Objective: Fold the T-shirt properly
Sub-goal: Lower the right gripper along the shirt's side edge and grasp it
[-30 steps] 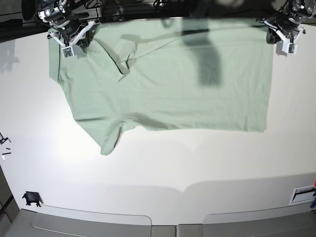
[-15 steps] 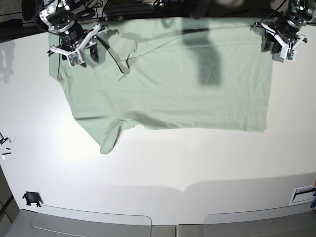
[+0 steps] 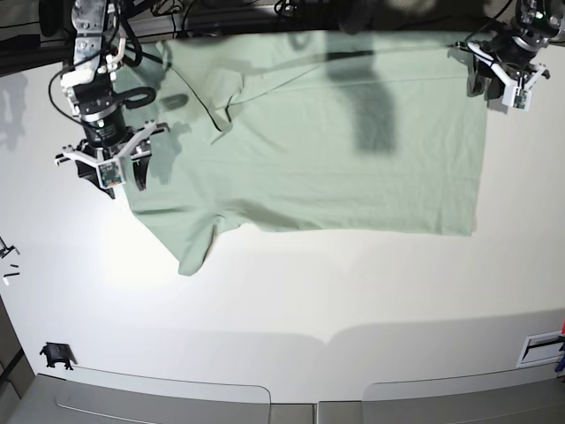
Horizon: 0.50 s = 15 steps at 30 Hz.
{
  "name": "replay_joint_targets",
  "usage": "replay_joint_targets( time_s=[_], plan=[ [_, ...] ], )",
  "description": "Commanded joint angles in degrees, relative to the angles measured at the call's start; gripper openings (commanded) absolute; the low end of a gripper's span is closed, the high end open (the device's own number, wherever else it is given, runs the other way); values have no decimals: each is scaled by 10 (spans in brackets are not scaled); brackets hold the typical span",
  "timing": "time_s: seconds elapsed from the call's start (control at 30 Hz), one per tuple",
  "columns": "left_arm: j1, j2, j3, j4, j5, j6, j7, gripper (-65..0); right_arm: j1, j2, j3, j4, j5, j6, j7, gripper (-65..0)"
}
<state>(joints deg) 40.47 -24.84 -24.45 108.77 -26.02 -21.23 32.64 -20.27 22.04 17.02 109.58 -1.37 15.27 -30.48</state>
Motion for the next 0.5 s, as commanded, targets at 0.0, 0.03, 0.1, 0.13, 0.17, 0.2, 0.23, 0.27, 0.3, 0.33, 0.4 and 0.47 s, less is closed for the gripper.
replay_joint_targets(
  time_s=[0.0,0.03,0.1,0.13,0.17,0.2,0.23,0.27,0.3,0.33,0.4,0.47],
  plan=[
    [3,-7,-4,9,-4,-1,-12,-458,15,9,3,-11,-1,-7,11,-355],
    [3,-7,-4,9,-4,-1,-12,-458,25,10,3,-34,0,-7,11,-355],
    [3,-7,-4,9,-4,-1,-12,-458,47,20,3,-84,8,-2,12,-355],
    [3,-7,-4,9,-4,-1,-12,-458,59,27,3,-111,17,0,11,-355],
    [3,-7,-4,9,-4,-1,-12,-458,71,35,3,-138,29,3,11,-355],
    [3,-7,-4,9,-4,-1,-12,-458,83,42,3,-164,40,8,11,-355],
    [3,-7,-4,9,-4,-1,-12,-458,97,50,3,-190,52,12,11,-355],
    [3,-7,-4,9,-4,-1,-12,-458,110,58,3,-214,66,17,11,-355],
    [3,-7,-4,9,-4,-1,-12,-458,123,66,3,-238,83,27,11,-355],
    [3,-7,-4,9,-4,-1,-12,-458,137,74,3,-262,106,40,11,-355],
    [3,-7,-4,9,-4,-1,-12,-458,165,89,3,-308,158,82,9,-355],
    [3,-7,-4,9,-4,-1,-12,-458,195,99,3,-354,207,123,4,-355]
  ],
)
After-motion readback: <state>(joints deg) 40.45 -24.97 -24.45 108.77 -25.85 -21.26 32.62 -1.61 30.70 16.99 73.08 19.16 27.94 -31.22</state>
